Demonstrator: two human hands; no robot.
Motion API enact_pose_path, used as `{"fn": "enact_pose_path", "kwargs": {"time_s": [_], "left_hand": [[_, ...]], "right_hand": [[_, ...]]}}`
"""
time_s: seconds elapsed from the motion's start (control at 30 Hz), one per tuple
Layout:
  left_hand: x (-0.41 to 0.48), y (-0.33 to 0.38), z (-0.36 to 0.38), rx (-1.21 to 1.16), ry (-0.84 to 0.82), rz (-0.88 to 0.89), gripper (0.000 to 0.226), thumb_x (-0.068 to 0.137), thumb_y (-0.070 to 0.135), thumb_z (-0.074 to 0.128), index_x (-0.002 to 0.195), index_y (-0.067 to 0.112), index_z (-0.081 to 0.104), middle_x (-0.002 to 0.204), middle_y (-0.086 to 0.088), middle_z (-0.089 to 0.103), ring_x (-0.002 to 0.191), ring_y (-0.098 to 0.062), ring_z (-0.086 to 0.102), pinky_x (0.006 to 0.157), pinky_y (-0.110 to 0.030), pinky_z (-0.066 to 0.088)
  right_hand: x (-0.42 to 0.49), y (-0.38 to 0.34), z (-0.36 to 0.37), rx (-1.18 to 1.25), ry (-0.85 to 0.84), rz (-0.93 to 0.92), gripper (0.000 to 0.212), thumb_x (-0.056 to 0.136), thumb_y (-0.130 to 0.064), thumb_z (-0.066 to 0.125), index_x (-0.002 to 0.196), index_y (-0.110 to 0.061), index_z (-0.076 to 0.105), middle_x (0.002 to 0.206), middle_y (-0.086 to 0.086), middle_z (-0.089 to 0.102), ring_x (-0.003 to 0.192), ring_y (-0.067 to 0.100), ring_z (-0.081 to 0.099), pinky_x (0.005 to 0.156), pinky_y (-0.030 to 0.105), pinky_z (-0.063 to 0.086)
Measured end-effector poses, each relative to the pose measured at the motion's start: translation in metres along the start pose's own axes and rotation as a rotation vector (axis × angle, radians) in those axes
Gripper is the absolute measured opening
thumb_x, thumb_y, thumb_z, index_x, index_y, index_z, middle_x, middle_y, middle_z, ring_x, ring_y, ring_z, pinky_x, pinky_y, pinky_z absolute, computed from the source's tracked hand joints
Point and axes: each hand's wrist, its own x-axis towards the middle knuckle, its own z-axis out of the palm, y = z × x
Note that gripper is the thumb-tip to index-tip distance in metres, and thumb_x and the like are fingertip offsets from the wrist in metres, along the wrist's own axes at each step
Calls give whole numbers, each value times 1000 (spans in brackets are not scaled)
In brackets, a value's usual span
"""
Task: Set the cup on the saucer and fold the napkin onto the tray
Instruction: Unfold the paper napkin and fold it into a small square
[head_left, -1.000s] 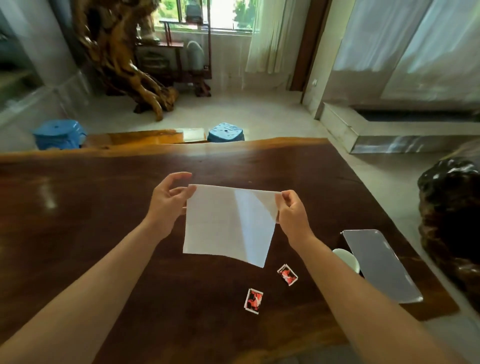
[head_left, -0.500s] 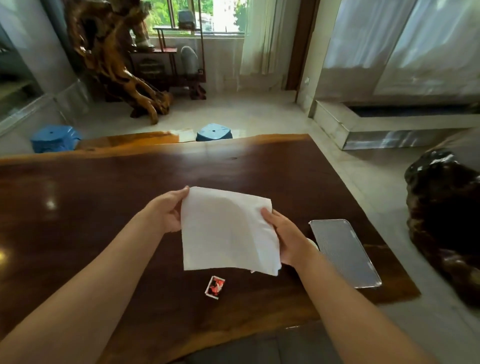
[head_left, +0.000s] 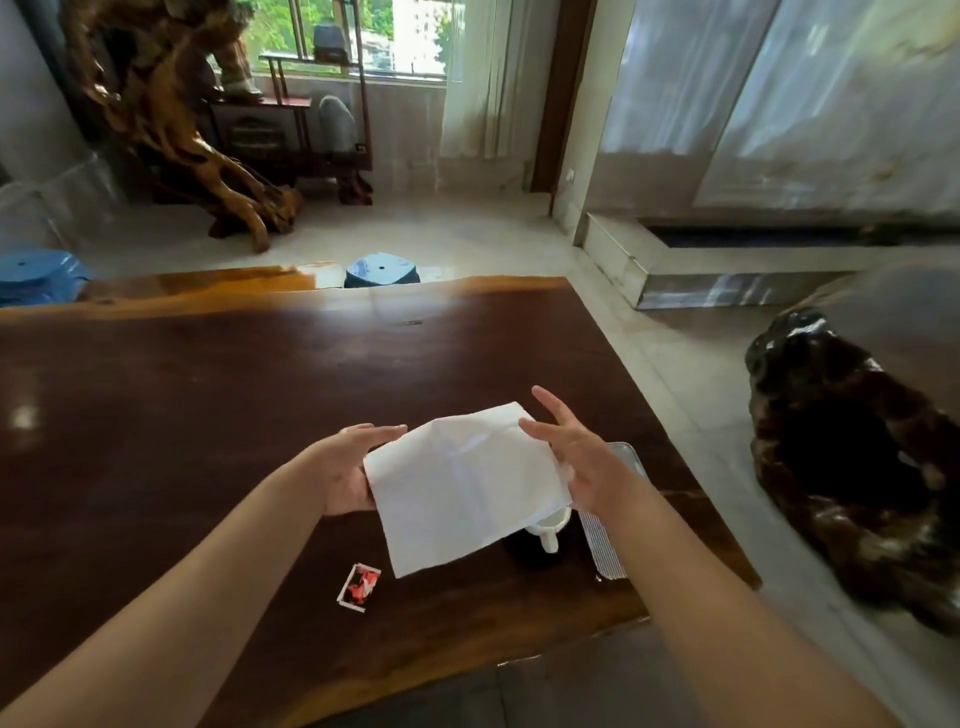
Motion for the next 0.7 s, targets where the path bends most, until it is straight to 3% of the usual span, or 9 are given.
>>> {"fn": "enact_pose_path", "kwargs": {"time_s": [0.13,0.27,0.37,0.47,0.53,0.63,0.7], "left_hand": [[-1,-5,5,-36,-18,171,81,81,-7,73,143,31,37,128,-19,58,102,-37,69,73,-50,58],[-1,-8,2,75,-74,291,74,71,-23,72,130,19,57,121,-25,64,103,-37,68,80,-45,58],[7,-9,2,217,-8,346,61,72,-21,75,121,15,68,112,-25,66,104,-35,67,88,-47,59],[18,-4,2,122,47,370,43,81,-14,71,112,16,72,108,-18,68,101,-30,67,86,-47,58],[29,1,0,37,22,371,34,86,-7,69,109,18,73,113,-13,69,109,-30,66,91,-47,54],[44,4,-4,3,-50,386,40,84,-7,71,109,24,75,119,-11,67,113,-30,64,96,-52,52],[54,5,-9,33,-62,428,51,79,-16,72,109,25,74,122,-13,64,108,-30,65,86,-42,60]], "right_hand": [[2,-8,-7,18,-32,-49,52,83,13,65,126,-15,66,110,15,70,97,32,69,87,47,58],[11,-11,-4,48,100,-91,29,89,14,59,103,-8,73,100,15,72,81,26,72,72,38,64],[21,-10,1,81,221,-79,24,94,9,55,100,-5,74,98,16,71,82,26,70,77,38,62],[33,-6,8,150,299,-42,21,95,7,57,99,-5,74,98,15,72,83,26,69,80,39,60],[41,-7,12,187,328,-21,21,95,7,57,96,-5,74,95,14,73,81,26,70,73,36,63],[53,-12,16,197,317,-5,21,95,8,55,104,-3,70,96,15,72,81,25,70,63,32,62],[58,-14,20,162,247,-14,28,90,10,61,115,-1,66,103,18,71,86,27,71,66,33,63]]}}
